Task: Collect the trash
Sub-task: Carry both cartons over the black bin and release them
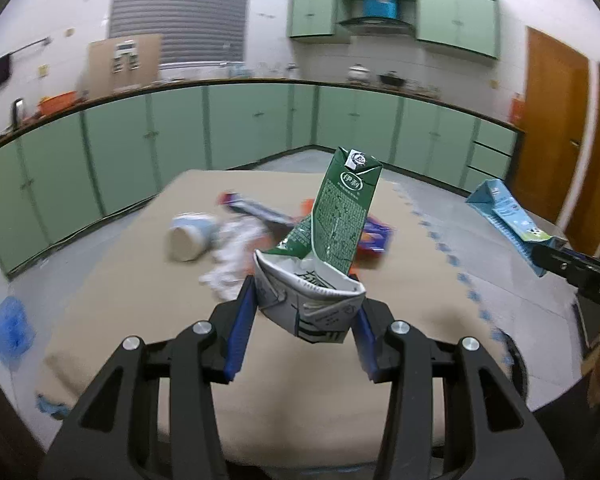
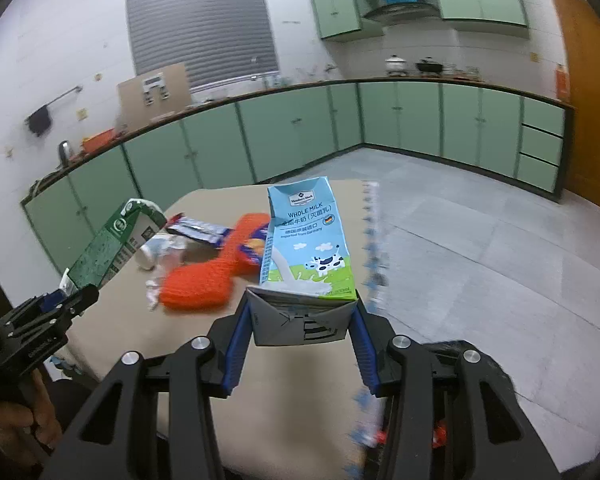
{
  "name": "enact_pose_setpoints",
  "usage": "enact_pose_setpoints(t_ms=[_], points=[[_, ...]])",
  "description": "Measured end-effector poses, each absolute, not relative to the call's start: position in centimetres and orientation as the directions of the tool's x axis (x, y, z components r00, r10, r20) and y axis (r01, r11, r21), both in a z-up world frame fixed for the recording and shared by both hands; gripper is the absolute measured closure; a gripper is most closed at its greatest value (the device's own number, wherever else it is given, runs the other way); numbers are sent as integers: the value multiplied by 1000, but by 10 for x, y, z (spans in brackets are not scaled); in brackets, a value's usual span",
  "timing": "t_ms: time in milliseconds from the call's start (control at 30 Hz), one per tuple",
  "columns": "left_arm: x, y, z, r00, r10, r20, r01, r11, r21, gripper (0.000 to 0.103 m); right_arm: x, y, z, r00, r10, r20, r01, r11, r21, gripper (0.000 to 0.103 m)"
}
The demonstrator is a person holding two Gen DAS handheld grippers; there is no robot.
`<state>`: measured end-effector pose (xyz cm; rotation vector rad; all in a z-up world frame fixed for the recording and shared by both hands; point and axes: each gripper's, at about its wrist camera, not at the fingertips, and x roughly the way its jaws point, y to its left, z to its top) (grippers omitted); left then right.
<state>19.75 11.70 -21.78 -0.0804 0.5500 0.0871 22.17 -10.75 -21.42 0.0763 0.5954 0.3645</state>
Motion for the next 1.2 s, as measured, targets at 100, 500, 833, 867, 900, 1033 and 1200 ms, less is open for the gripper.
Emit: enact_pose_setpoints(t_ms=[100, 500, 833, 867, 900, 1033, 1200], points=[[206, 82, -217, 851, -8, -525, -22, 998, -52, 60, 217, -136, -216, 780, 316, -540, -263, 949, 175, 57], [240, -51, -232, 793, -234, -563, 249, 967, -51, 60, 203, -244, -250, 783, 162, -600, -53, 979, 196, 57], [271, -132, -275, 708, -303, -638, 367, 930, -34, 60, 212, -308, -320, 695, 139, -705, 55, 968, 245, 57], [275, -138, -281, 699, -303, -648, 373, 927, -31, 60, 214, -311, -324, 687, 142, -712, 60, 966, 250, 57], [279, -143, -287, 691, -303, -657, 378, 925, -29, 60, 216, -317, -331, 674, 149, -724, 66, 964, 259, 57], [292, -165, -313, 649, -296, -700, 396, 918, -21, 60, 224, -328, -346, 641, 172, -748, 68, 958, 278, 57], [301, -182, -337, 610, -269, -746, 403, 915, 0, 60, 239, -330, -366, 584, 207, -785, 62, 953, 297, 57]])
